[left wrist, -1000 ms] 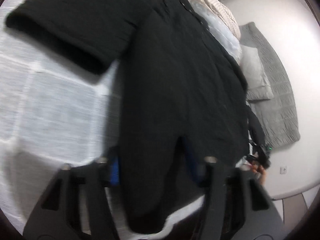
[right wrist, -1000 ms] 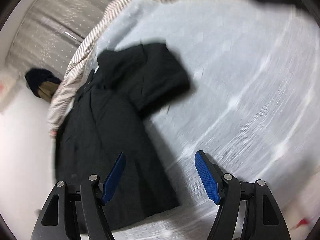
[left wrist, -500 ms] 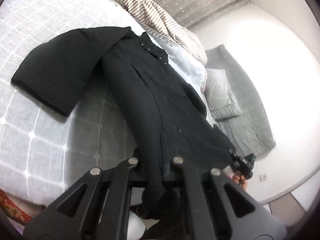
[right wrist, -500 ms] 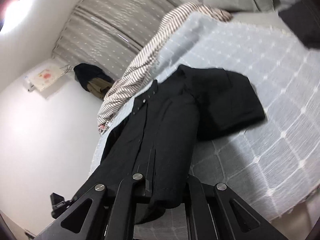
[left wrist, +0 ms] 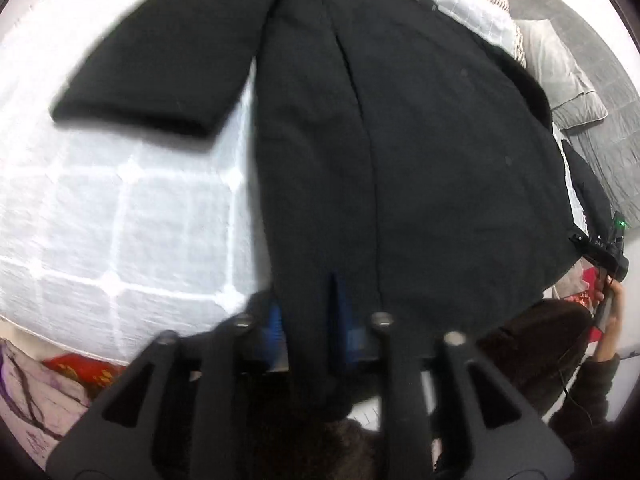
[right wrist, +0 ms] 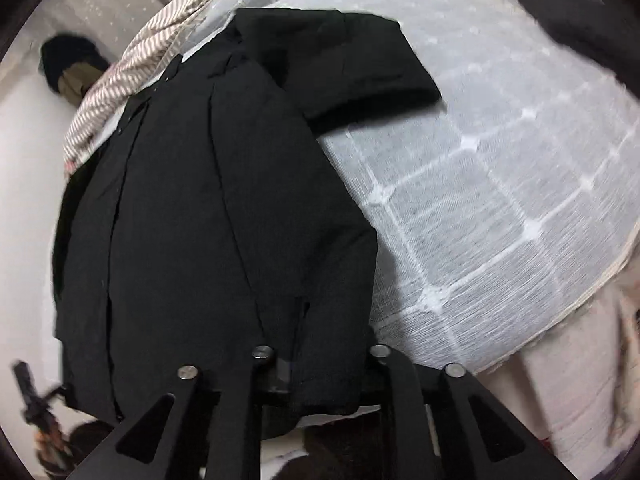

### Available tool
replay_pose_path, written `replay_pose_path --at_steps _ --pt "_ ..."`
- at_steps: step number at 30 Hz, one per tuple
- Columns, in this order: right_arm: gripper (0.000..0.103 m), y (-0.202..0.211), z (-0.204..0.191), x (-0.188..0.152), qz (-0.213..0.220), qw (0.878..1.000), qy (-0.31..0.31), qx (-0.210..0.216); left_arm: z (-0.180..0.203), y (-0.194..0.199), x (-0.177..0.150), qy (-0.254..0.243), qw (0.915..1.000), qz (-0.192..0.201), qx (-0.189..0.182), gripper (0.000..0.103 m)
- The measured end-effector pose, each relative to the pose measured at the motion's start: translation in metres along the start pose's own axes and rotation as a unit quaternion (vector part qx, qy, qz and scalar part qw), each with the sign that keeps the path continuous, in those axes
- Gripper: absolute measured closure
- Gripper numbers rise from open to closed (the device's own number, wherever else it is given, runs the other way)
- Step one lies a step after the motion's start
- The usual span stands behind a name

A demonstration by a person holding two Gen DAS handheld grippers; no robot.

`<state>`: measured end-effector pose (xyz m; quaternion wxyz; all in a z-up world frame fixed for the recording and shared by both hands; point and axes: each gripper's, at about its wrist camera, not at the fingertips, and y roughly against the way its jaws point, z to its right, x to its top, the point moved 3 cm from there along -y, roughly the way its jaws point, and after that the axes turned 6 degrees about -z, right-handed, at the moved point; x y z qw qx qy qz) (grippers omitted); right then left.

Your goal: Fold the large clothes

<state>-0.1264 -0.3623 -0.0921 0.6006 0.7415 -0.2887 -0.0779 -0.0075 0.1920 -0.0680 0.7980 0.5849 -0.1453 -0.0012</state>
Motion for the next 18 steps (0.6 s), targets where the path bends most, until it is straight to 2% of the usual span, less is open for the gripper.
replay_pose_path --at_steps 1,2,5,6,7,9,12,15,18 --pt "0.08 0.002 -0.003 0.0 0.004 1.0 0.004 -0.01 -0.002 0.01 0.001 0.0 0.9998 0.019 0.008 0.04" --pt "0.08 0.008 -0.007 -0.001 0.011 1.0 0.007 -0.017 -0.002 0.016 0.004 0.002 0.9994 0.033 0.013 0.034" --pt "0.071 0.025 -0.027 0.007 0.043 0.999 0.014 -0.022 -0.01 0.039 0.012 0.007 0.9966 0.078 0.028 0.029" --pt "0.064 0.029 -0.035 0.012 0.052 0.998 0.019 -0.026 -0.011 0.041 0.015 0.01 0.9959 0.083 0.034 0.023" --pt "0.049 0.031 -0.043 0.014 0.057 0.998 0.024 -0.028 -0.013 0.044 0.019 0.014 0.9949 0.091 0.042 0.022" --pt "0.033 0.035 -0.064 0.029 0.079 0.996 0.041 -0.029 -0.019 0.038 0.029 0.013 0.9937 0.099 0.052 0.022" --pt "0.032 0.04 -0.085 0.039 0.11 0.991 0.043 -0.061 -0.011 0.026 0.045 0.004 0.9912 0.104 0.081 0.021" --pt "0.032 0.043 -0.099 0.045 0.134 0.99 0.029 -0.044 -0.011 0.015 0.059 -0.014 0.9873 0.109 0.115 0.021" --pt "0.03 0.052 -0.111 0.044 0.171 0.983 0.038 -0.057 -0.02 0.01 0.068 -0.016 0.9839 0.111 0.139 0.021"
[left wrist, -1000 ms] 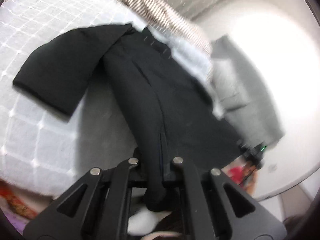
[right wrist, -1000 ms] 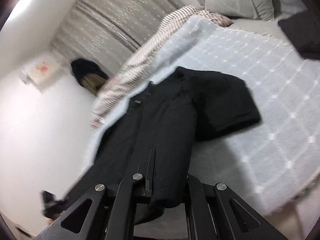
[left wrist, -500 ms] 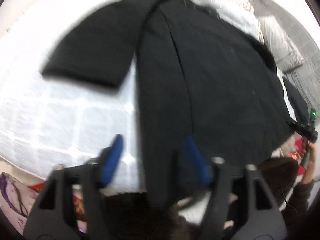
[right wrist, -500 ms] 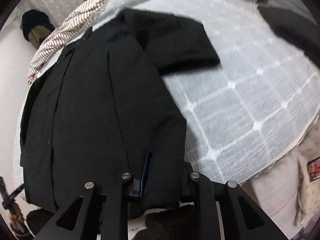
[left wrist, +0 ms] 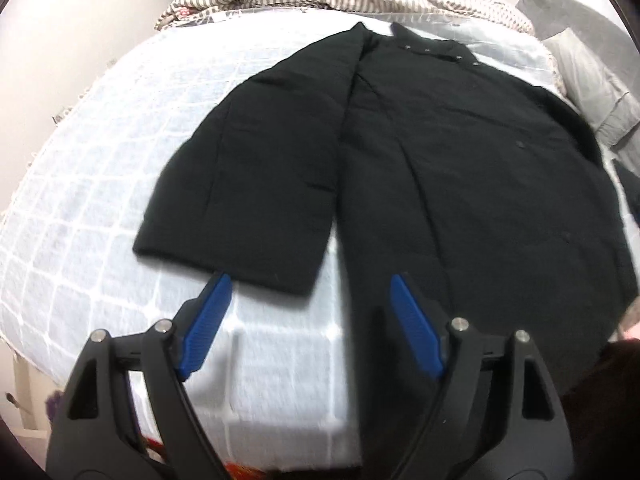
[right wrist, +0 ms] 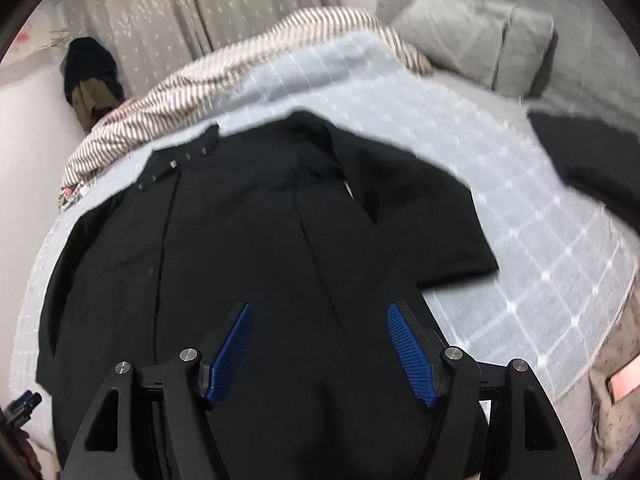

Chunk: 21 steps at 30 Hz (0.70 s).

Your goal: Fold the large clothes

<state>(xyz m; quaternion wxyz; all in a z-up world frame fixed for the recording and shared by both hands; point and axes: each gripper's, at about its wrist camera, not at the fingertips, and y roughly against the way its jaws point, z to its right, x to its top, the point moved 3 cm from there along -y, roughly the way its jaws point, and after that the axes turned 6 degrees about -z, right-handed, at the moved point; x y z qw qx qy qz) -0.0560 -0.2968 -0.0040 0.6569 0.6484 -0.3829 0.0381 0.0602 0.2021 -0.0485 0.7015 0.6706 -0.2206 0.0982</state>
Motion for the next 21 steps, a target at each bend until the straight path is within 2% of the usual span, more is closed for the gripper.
replay_pose_path --at_steps 2,5,10,14,15,17,18,19,21 --pt "0.025 0.0 -0.016 0.003 0.023 1.0 0.015 0.004 -0.004 -0.012 0.007 0.007 1.0 0.001 0.007 0.021" --pt "0.021 -0.016 -0.038 -0.001 0.034 0.997 0.035 0.052 -0.014 -0.032 0.014 0.029 0.9995 -0.007 0.008 0.021" --pt "0.022 -0.063 -0.059 -0.014 -0.05 0.993 0.051 0.094 -0.025 -0.066 0.017 0.055 0.9982 -0.015 0.015 0.021" --pt "0.022 -0.072 -0.071 -0.018 -0.071 0.989 0.05 0.118 -0.025 -0.068 0.02 0.05 0.9983 -0.002 0.03 0.021" --pt "0.022 -0.075 -0.072 -0.018 -0.07 0.99 0.051 0.115 -0.025 -0.068 0.021 0.049 0.9982 -0.001 0.034 0.027" --pt "0.022 -0.074 -0.076 -0.021 -0.066 0.991 0.051 0.106 -0.023 -0.065 0.024 0.042 0.9984 0.0 0.038 0.051" --pt "0.022 -0.077 -0.08 -0.019 -0.066 0.991 0.052 0.103 -0.023 -0.062 0.025 0.041 0.9987 -0.001 0.031 0.077" --pt "0.021 -0.077 -0.08 -0.019 -0.065 0.991 0.052 0.104 -0.024 -0.06 0.029 0.043 0.9989 -0.002 0.017 0.089" --pt "0.022 -0.075 -0.08 -0.02 -0.064 0.991 0.048 0.107 -0.029 -0.045 0.037 0.058 0.9982 0.004 0.015 0.091"
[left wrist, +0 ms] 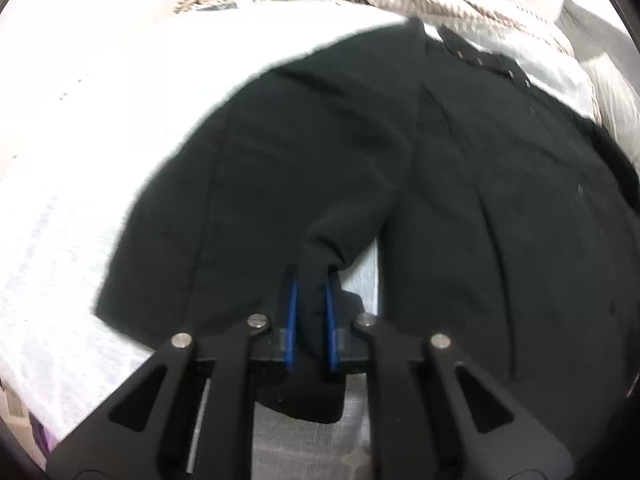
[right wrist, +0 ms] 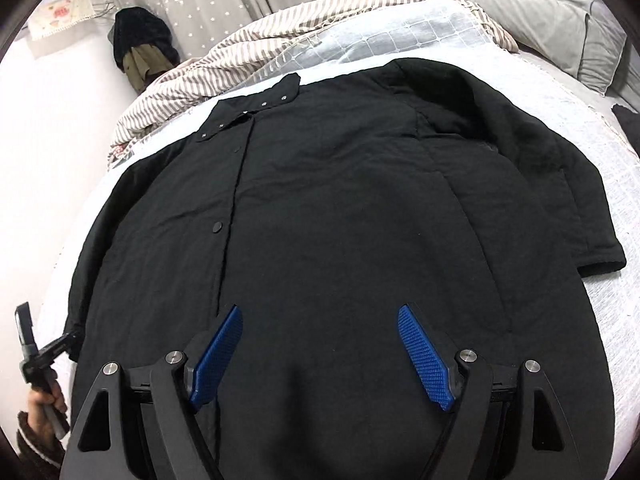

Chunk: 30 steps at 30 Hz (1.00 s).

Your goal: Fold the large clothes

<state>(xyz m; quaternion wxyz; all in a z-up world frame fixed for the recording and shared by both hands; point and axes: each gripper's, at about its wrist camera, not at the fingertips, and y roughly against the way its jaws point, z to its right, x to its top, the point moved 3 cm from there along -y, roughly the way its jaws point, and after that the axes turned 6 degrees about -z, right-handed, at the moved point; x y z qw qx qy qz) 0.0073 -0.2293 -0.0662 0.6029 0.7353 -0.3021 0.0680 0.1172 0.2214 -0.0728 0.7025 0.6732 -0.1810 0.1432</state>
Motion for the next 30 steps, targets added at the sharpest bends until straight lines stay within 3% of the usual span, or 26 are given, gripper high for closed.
replay_pose_path --at_steps 6,11,16,21,26,28,30 --pt "0.021 -0.004 -0.005 0.008 0.006 1.0 -0.013 0.004 -0.039 0.06 0.037 0.037 0.9972 0.065 0.001 0.092" --pt "0.021 -0.002 -0.021 0.02 0.028 0.999 0.001 0.018 -0.091 0.092 0.08 0.076 0.9918 0.097 0.033 0.093" --pt "0.022 -0.01 -0.039 0.034 0.051 0.998 0.038 -0.007 -0.125 0.094 0.126 0.098 0.9864 0.107 0.078 0.093" --pt "0.022 -0.02 -0.043 0.048 0.055 0.998 0.042 -0.009 -0.148 0.073 0.168 0.135 0.9807 0.096 0.104 0.092" --pt "0.021 -0.028 -0.042 0.061 0.062 0.997 0.036 -0.019 -0.181 0.055 0.194 0.159 0.9731 0.098 0.135 0.068" --pt "0.022 -0.03 -0.044 0.064 0.063 0.997 0.039 -0.023 -0.196 0.052 0.191 0.187 0.9707 0.102 0.111 0.034" --pt "0.022 -0.032 -0.046 0.065 0.064 0.997 0.046 -0.027 -0.209 0.049 0.181 0.213 0.9685 0.109 0.071 0.028"
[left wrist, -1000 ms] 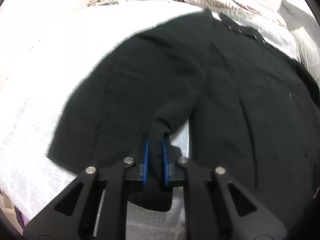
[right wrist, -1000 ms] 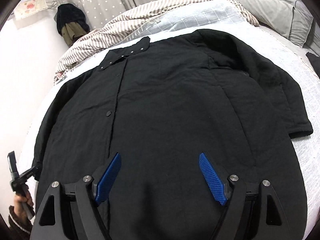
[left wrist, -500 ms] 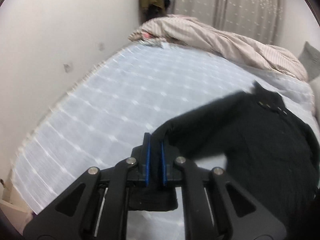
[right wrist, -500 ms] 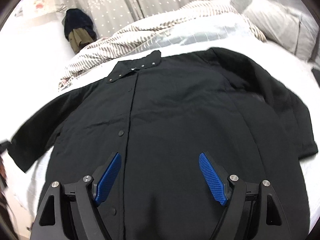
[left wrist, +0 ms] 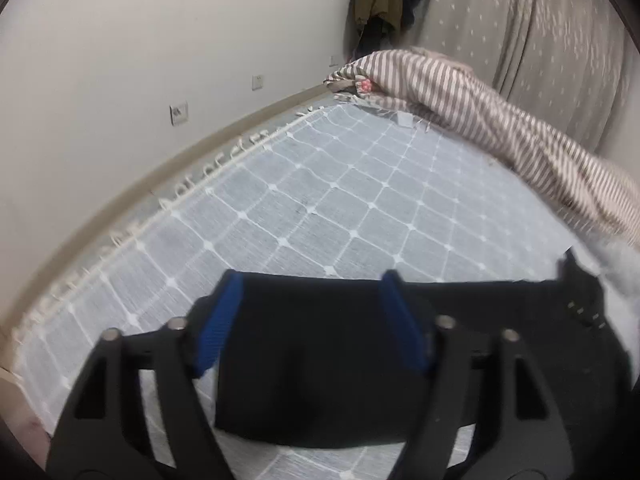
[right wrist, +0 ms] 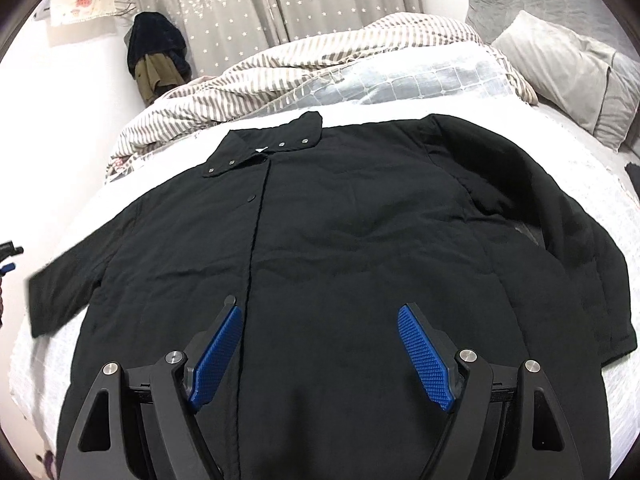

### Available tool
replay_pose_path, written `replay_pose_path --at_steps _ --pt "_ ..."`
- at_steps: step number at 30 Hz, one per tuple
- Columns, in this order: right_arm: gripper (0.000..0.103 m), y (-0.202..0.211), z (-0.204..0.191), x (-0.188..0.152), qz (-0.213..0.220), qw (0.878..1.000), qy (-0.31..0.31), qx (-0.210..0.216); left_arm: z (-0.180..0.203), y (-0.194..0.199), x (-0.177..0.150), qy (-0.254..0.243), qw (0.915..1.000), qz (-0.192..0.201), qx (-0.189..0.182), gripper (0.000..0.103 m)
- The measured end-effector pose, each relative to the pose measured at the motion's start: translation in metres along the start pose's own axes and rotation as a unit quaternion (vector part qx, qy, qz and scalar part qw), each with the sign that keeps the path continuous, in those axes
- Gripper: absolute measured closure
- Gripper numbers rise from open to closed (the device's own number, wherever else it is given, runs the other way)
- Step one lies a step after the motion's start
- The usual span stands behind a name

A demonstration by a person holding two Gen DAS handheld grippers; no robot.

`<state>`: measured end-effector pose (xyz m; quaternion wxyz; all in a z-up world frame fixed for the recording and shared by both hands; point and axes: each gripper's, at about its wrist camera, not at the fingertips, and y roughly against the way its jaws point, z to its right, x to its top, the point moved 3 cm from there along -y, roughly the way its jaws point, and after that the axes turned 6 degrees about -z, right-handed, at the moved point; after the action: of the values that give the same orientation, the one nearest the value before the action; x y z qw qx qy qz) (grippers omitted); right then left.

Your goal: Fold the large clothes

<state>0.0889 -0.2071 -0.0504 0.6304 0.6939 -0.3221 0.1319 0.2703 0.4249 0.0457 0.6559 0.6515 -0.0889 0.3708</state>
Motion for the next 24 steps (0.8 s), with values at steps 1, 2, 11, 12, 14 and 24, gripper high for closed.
replay_pose_path --at_steps 1,2,11,12,14,24 --pt "0.022 -0.001 -0.002 0.0 0.0 1.0 0.006 -0.002 -0.009 -0.003 -0.006 0.011 0.9998 -0.009 -0.016 0.027" --pt "0.022 -0.002 -0.004 0.0 0.0 1.0 0.011 -0.005 -0.015 -0.007 -0.01 0.016 0.9994 -0.019 -0.022 0.027" --pt "0.021 -0.013 -0.02 -0.006 -0.012 0.999 0.039 -0.008 -0.08 -0.066 -0.087 0.106 0.9843 -0.127 -0.062 0.026" --pt "0.021 -0.015 -0.022 -0.007 -0.014 0.999 0.042 -0.01 -0.085 -0.08 -0.096 0.124 0.9775 -0.151 -0.079 0.026" --pt "0.021 -0.021 -0.025 -0.009 -0.022 0.999 0.048 -0.013 -0.089 -0.091 -0.101 0.144 0.9729 -0.159 -0.086 0.03" --pt "0.021 -0.043 -0.028 -0.015 -0.042 0.997 0.052 -0.041 -0.059 -0.052 -0.029 0.097 0.9913 -0.034 -0.082 0.087"
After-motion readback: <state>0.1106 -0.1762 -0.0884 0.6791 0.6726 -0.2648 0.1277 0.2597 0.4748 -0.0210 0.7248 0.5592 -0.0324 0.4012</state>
